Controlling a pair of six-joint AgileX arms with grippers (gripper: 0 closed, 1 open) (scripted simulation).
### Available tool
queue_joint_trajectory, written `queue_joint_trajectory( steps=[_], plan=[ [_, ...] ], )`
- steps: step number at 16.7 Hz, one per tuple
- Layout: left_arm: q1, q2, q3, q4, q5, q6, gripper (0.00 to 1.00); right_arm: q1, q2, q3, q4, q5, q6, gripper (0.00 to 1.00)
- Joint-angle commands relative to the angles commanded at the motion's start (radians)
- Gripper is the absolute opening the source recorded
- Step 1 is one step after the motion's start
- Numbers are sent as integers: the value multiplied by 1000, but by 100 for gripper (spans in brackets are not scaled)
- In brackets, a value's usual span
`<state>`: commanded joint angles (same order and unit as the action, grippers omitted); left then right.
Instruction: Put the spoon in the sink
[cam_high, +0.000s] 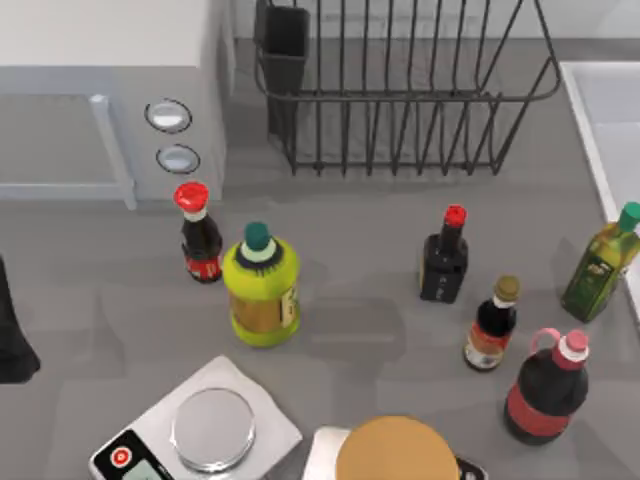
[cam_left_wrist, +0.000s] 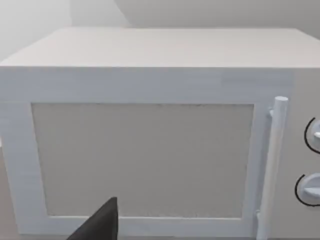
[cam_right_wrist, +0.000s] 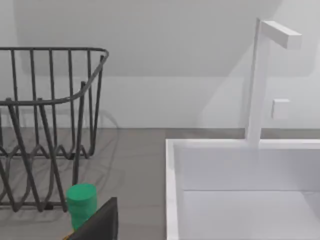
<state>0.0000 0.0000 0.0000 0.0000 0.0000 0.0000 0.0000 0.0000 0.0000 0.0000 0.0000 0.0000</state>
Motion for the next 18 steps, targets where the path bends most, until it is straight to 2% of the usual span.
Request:
queue_joint_trajectory(
  steps=[4, 7, 18],
  plan=[
    [0, 0, 0, 0, 0, 0, 100, -18, 34, 27, -33, -4, 6, 100],
    [0, 0, 0, 0, 0, 0, 100, -78, 163, 119, -154, -16, 27, 100],
    [0, 0, 0, 0, 0, 0, 100, -415, 1043, 631, -856, -85, 137, 100]
  ],
)
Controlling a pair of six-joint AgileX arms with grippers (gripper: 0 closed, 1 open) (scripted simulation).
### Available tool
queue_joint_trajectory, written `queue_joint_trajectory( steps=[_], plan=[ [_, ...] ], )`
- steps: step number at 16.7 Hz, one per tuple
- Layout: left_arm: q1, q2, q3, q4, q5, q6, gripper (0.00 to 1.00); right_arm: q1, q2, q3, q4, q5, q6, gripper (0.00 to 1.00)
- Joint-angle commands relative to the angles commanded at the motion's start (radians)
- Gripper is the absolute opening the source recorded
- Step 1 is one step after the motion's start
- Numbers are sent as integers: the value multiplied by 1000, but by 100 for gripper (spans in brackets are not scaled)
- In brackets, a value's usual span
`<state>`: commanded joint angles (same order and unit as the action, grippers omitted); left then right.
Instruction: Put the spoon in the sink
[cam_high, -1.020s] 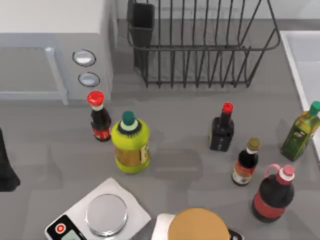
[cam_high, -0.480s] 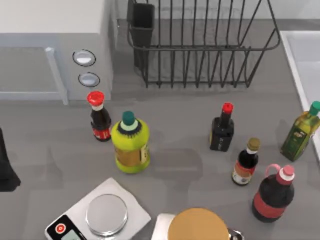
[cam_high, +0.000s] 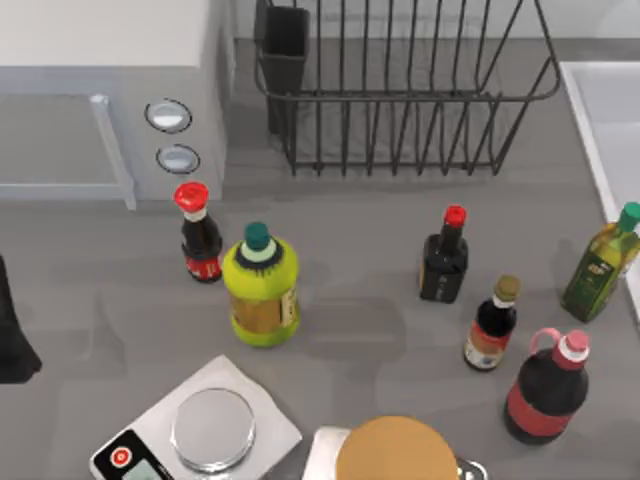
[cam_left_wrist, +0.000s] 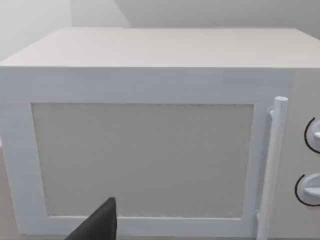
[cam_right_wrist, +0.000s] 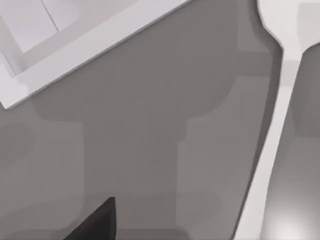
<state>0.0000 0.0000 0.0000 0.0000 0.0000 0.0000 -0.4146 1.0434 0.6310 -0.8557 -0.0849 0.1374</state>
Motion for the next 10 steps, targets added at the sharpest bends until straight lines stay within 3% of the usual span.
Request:
queue_joint_trajectory(
  steps=[5, 10],
  plan=[
    [0, 0, 0, 0, 0, 0, 100, -95, 226, 154, -182, -19, 31, 100],
    [0, 0, 0, 0, 0, 0, 100, -109, 254, 176, -205, -22, 36, 100]
  ],
)
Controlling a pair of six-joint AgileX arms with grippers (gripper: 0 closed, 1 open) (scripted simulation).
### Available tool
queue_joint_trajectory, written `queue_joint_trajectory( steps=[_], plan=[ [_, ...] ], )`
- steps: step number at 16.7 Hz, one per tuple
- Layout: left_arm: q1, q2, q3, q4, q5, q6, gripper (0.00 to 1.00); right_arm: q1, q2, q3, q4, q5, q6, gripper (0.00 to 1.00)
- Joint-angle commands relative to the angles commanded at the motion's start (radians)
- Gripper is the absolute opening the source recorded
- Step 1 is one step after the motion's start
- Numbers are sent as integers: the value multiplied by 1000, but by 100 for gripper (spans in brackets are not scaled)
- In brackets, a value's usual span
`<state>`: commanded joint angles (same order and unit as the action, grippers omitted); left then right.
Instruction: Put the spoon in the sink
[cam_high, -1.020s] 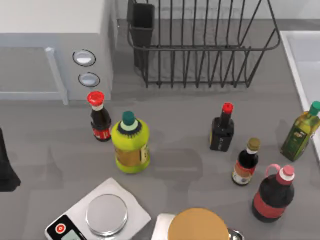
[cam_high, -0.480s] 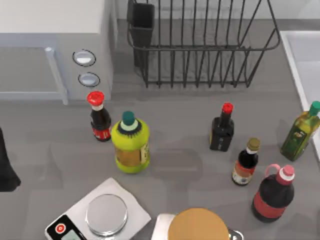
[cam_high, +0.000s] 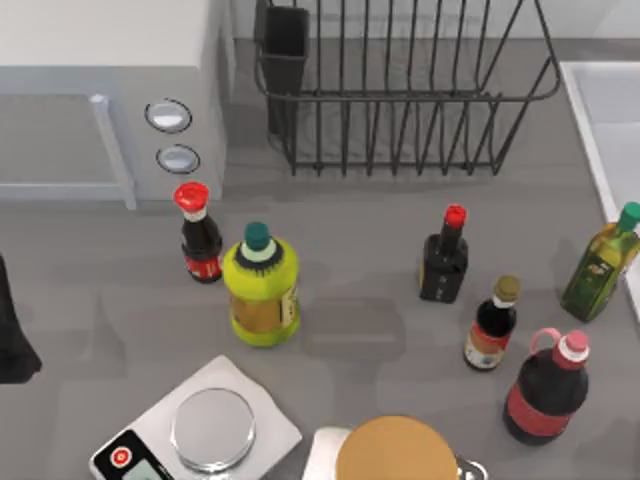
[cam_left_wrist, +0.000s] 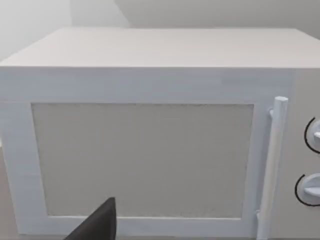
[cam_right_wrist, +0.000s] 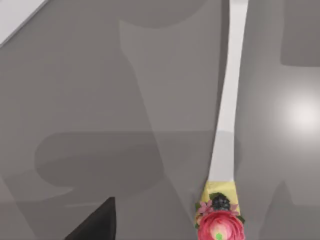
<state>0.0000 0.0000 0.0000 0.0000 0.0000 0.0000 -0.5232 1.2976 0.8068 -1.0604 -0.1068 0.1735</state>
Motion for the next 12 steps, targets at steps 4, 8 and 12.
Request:
queue_joint_trajectory(
  steps=[4, 8, 12],
  plan=[
    [0, 0, 0, 0, 0, 0, 100, 8, 17, -26, 40, 1, 6, 100],
    [0, 0, 0, 0, 0, 0, 100, 27, 105, -119, 232, 0, 29, 100],
    [0, 0, 0, 0, 0, 0, 100, 49, 204, -226, 444, 1, 53, 100]
  ],
)
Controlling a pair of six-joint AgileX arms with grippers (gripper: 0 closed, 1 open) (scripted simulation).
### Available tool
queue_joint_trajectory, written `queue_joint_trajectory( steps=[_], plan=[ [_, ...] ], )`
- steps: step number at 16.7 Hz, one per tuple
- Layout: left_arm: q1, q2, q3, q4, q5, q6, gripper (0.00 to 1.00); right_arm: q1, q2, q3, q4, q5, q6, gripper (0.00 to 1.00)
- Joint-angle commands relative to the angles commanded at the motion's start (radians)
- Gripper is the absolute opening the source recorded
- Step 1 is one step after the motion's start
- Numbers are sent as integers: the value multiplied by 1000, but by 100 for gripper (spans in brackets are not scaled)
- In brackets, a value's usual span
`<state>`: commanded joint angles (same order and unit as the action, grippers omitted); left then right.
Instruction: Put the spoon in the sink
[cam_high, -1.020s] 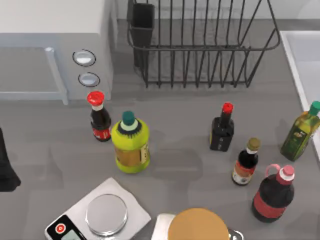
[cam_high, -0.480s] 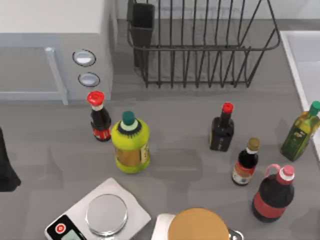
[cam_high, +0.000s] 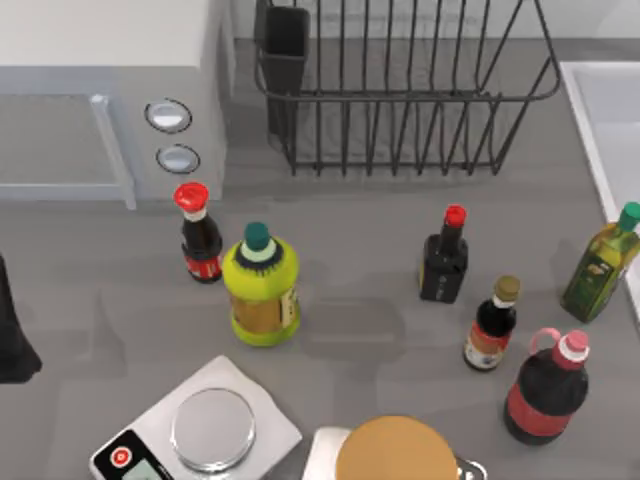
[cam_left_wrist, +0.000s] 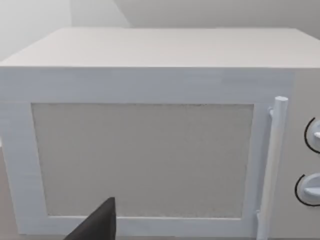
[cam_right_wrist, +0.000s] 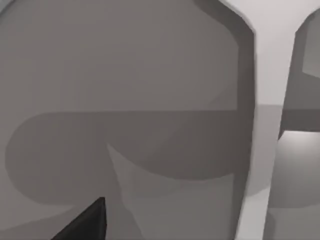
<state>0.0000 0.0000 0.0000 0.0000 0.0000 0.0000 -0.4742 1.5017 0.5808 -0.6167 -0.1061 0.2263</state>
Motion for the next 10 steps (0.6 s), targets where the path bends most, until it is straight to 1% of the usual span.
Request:
queue_joint_trajectory(
  steps=[3, 7, 10],
  plan=[
    [0, 0, 0, 0, 0, 0, 100, 8, 31, -33, 58, 0, 8, 100],
    [0, 0, 0, 0, 0, 0, 100, 8, 32, -34, 58, 0, 8, 100],
    [0, 0, 0, 0, 0, 0, 100, 8, 32, -34, 58, 0, 8, 77]
  ],
)
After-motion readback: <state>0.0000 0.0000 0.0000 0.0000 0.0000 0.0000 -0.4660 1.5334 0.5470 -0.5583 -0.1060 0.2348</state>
